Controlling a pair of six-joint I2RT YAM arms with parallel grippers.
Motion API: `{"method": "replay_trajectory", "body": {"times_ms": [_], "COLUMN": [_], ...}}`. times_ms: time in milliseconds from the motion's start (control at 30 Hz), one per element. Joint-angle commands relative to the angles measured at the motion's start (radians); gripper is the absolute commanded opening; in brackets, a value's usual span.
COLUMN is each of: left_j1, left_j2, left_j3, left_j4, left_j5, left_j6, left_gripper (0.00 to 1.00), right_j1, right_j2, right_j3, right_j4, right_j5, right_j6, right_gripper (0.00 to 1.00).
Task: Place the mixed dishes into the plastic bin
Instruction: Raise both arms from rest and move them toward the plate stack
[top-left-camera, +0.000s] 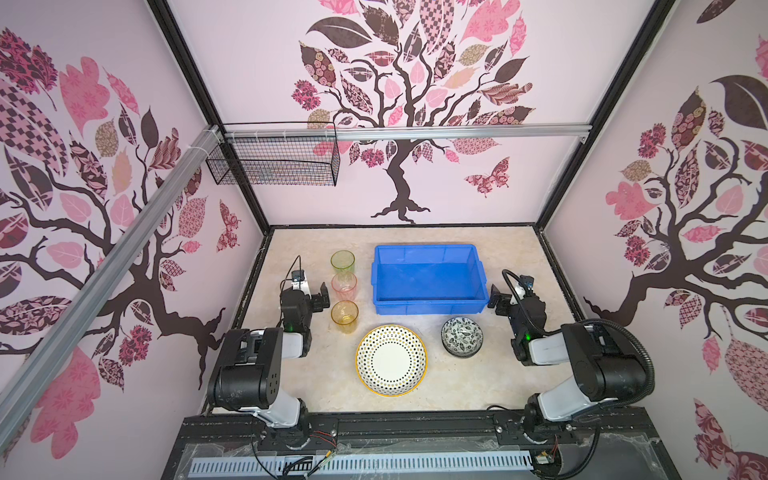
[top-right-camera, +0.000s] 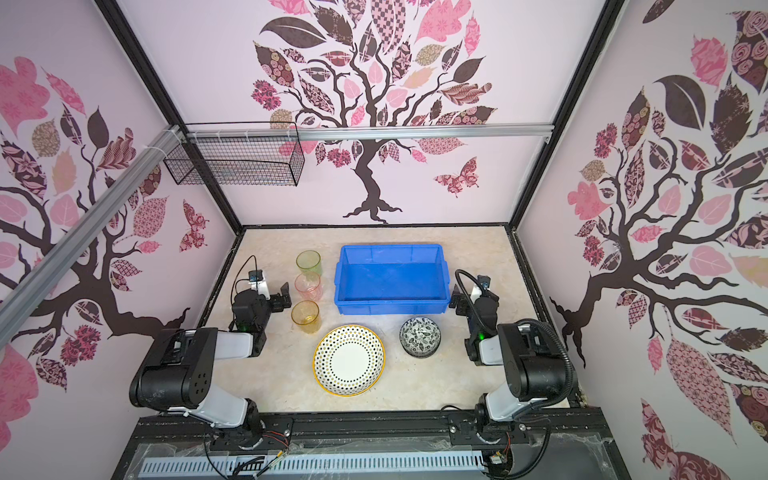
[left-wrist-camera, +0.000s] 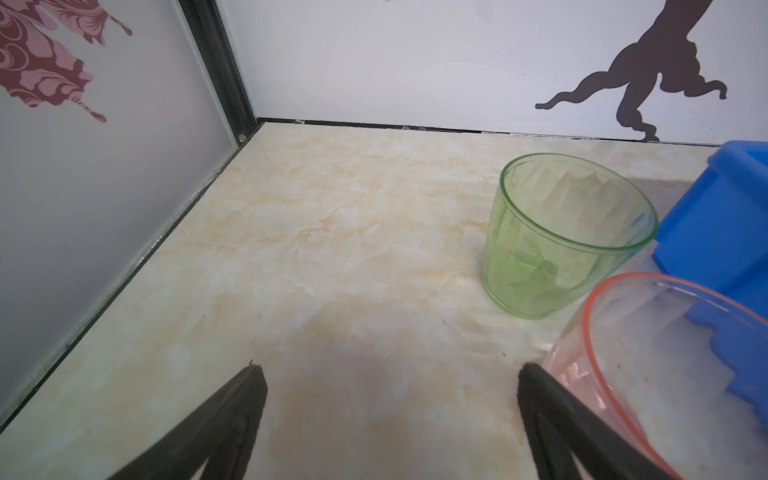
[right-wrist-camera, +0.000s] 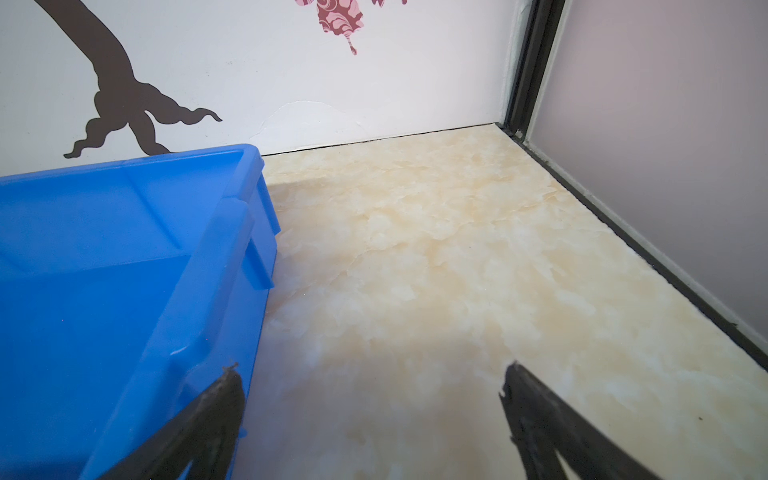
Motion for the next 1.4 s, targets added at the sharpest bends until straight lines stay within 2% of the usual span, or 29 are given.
{"method": "replay_trajectory", "body": {"times_ms": [0, 433, 533, 633, 733, 800, 900, 1033, 1100, 1200, 1267, 1367], "left_j1": [0.005, 0.005, 0.006, 0.021, 0.022, 0.020, 0.013, 0.011, 0.007, -0.022, -0.023, -0.053], "left_j2": [0.005, 0.002, -0.008, -0.054, -0.060, -0.082, -0.132, -0.199, -0.228, -0.265, -0.261, -0.256], "left_j3": [0.000, -0.005, 0.016, 0.127, 0.168, 0.182, 0.223, 0.369, 0.416, 0.472, 0.554, 0.637], "left_j4": [0.005, 0.010, -0.007, -0.267, -0.343, -0.378, -0.463, -0.762, -0.849, -0.956, -1.115, -1.249], "left_j5": [0.009, 0.009, -0.006, -0.006, -0.024, -0.051, -0.149, -0.253, -0.271, -0.305, -0.308, -0.284], "left_j6": [-0.006, -0.006, -0.015, -0.033, -0.034, -0.037, -0.087, -0.199, -0.233, -0.283, -0.348, -0.340], "left_gripper": [0.98, 0.98, 0.98, 0.98, 0.98, 0.98, 0.98, 0.98, 0.98, 0.98, 0.97, 0.96], "right_j1": [0.010, 0.010, 0.009, 0.008, 0.008, 0.008, 0.008, 0.009, 0.009, 0.010, 0.014, 0.025], "right_j2": [0.001, -0.001, -0.018, -0.032, -0.050, -0.094, -0.155, -0.240, -0.281, -0.315, -0.336, -0.359], "right_j3": [0.022, 0.018, 0.028, 0.049, 0.055, 0.081, 0.150, 0.220, 0.255, 0.352, 0.398, 0.478], "right_j4": [0.009, 0.015, -0.004, -0.066, -0.078, -0.164, -0.316, -0.432, -0.490, -0.672, -0.757, -0.898], "right_j5": [0.012, 0.013, 0.079, 0.085, 0.126, 0.155, 0.204, 0.245, 0.256, 0.276, 0.283, 0.308], "right_j6": [-0.007, -0.006, 0.025, 0.027, 0.036, 0.049, 0.062, 0.067, 0.077, 0.101, 0.112, 0.143], "right_gripper": [1.00, 1.00, 1.00, 1.00, 1.00, 1.00, 1.00, 0.99, 1.00, 1.00, 1.00, 1.00]}}
